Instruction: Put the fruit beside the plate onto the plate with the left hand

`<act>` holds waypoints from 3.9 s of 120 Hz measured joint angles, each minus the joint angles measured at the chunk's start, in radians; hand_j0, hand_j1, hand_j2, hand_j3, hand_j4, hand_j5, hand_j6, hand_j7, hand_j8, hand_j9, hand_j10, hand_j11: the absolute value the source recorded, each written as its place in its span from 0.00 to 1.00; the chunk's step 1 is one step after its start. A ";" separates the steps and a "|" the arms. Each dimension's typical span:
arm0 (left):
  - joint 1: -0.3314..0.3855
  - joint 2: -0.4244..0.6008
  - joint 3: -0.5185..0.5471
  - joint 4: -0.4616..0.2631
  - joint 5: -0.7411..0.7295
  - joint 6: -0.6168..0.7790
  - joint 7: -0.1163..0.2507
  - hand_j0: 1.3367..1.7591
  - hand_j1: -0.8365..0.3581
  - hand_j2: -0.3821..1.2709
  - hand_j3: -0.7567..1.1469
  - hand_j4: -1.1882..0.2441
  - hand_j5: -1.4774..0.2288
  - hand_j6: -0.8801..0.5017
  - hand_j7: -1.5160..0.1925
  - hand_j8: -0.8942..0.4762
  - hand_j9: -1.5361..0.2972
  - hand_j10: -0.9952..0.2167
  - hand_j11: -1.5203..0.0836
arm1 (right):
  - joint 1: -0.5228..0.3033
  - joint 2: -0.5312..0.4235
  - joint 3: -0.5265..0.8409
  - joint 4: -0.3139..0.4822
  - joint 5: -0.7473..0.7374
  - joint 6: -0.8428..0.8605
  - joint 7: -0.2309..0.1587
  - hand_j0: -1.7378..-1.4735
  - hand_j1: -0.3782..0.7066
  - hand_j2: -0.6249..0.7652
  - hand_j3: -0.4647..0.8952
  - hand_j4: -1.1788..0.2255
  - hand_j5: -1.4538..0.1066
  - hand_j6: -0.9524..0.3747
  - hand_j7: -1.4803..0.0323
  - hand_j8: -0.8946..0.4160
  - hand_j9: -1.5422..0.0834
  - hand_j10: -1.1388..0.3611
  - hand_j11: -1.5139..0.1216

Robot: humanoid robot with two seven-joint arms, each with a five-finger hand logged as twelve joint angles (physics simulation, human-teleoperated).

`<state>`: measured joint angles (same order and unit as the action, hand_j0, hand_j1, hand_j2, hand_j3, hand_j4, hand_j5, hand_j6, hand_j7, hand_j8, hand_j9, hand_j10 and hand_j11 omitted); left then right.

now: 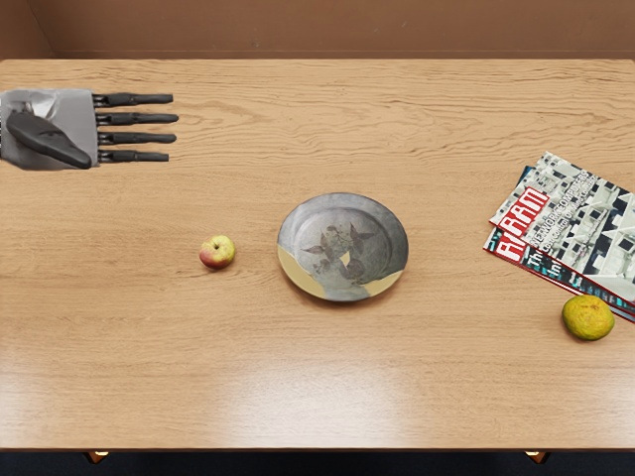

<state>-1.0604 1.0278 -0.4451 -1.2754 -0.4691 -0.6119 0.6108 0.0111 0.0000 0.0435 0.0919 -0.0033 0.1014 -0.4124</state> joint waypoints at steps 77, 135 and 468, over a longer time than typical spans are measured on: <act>-0.040 -0.079 -0.042 -0.195 1.000 0.220 0.000 0.76 0.96 0.23 0.40 0.81 0.84 0.61 0.86 0.63 0.82 0.79 0.92 | 0.007 0.000 -0.002 0.003 -0.006 0.001 0.000 0.30 0.03 0.45 0.34 0.84 0.93 0.72 0.98 0.68 0.95 0.76 0.93; 0.113 -0.178 -0.020 -0.397 1.495 0.510 0.000 0.76 0.93 0.24 0.40 0.78 0.82 0.59 0.84 0.60 0.79 0.77 0.90 | 0.013 0.000 0.000 0.002 -0.006 -0.001 0.000 0.30 0.03 0.45 0.34 0.84 0.93 0.72 0.98 0.68 0.95 0.76 0.93; 0.209 -0.503 0.178 -0.237 1.775 0.801 0.000 0.76 0.60 0.28 0.40 0.56 0.57 0.35 0.59 0.37 0.56 0.50 0.63 | 0.036 0.000 0.000 0.005 -0.006 0.002 0.000 0.30 0.03 0.45 0.34 0.84 0.93 0.72 0.98 0.68 0.95 0.76 0.93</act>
<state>-0.8518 0.5246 -0.2669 -1.5126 1.3058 0.1887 0.6109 0.0471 0.0000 0.0431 0.0967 -0.0092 0.1033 -0.4126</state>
